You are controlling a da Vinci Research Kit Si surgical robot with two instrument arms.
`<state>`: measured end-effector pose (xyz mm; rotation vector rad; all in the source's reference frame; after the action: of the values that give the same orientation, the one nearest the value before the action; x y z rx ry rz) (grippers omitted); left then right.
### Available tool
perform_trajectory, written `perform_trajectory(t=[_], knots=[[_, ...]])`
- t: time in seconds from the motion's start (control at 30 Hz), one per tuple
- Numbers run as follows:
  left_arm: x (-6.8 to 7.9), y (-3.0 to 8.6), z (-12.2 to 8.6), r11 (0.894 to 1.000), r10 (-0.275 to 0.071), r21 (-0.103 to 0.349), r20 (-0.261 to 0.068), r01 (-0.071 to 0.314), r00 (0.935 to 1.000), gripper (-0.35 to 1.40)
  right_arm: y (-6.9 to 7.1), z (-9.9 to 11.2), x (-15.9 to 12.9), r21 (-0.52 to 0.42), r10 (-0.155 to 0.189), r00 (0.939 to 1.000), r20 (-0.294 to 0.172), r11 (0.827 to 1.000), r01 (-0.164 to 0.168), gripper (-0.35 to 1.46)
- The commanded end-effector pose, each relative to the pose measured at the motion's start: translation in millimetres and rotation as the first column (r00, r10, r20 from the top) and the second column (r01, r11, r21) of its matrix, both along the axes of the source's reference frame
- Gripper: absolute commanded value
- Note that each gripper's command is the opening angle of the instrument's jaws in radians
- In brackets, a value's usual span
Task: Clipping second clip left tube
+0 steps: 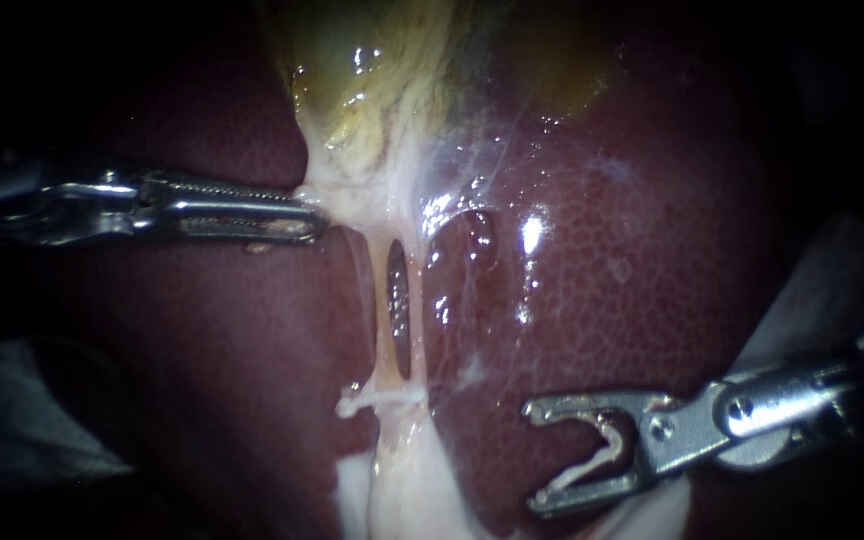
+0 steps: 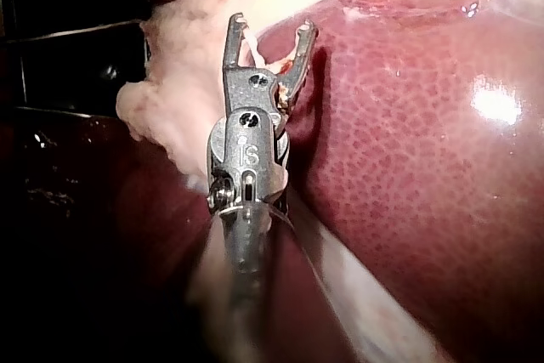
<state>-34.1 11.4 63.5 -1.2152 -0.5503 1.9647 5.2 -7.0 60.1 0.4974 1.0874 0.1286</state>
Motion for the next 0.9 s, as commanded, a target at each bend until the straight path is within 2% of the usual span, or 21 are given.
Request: perform_trajectory(t=[0.03,0.17,0.27,0.33,0.5,0.7,0.77,0.9], knots=[[0.1,0.1,-0.1,1.000,0.001,0.001,0.001,-0.001,1.0000,-0.35,0.0,0.0,0.0,0.000,0.000,1.0000,0.000,1.000,0.000,0.50],[1.3,0.9,-1.6,1.000,0.005,0.010,0.006,-0.005,1.0000,-0.35,0.0,0.0,0.0,0.000,0.000,1.0000,0.000,1.000,0.000,0.50],[2.4,1.7,-3.3,1.000,-0.006,0.013,-0.002,0.006,1.0000,-0.35,0.0,0.0,0.0,0.000,0.000,1.0000,0.000,1.000,0.000,0.50],[3.1,2.1,-4.2,1.000,-0.019,0.019,0.005,0.019,0.9998,-0.35,0.0,0.0,0.0,0.000,0.000,1.0000,0.000,1.000,0.000,0.50],[5.1,3.2,-6.2,0.999,-0.038,0.003,0.003,0.038,0.9993,-0.35,0.1,0.0,0.0,0.001,0.000,1.0000,0.000,1.000,0.000,0.50],[5.1,3.2,-6.3,0.999,-0.042,-0.002,0.001,0.042,0.9991,-0.35,0.6,-0.4,0.9,0.015,-0.014,0.9999,-0.006,1.000,0.014,0.49],[5.0,3.1,-6.2,0.999,-0.043,-0.003,0.000,0.043,0.9991,-0.35,1.1,-0.5,1.9,0.090,0.002,0.9999,0.011,0.996,-0.003,0.49],[5.0,3.0,-6.1,0.999,-0.044,-0.004,0.000,0.044,0.9990,-0.35,2.5,-0.8,4.5,0.185,0.004,0.9997,0.022,0.983,-0.008,0.49]])
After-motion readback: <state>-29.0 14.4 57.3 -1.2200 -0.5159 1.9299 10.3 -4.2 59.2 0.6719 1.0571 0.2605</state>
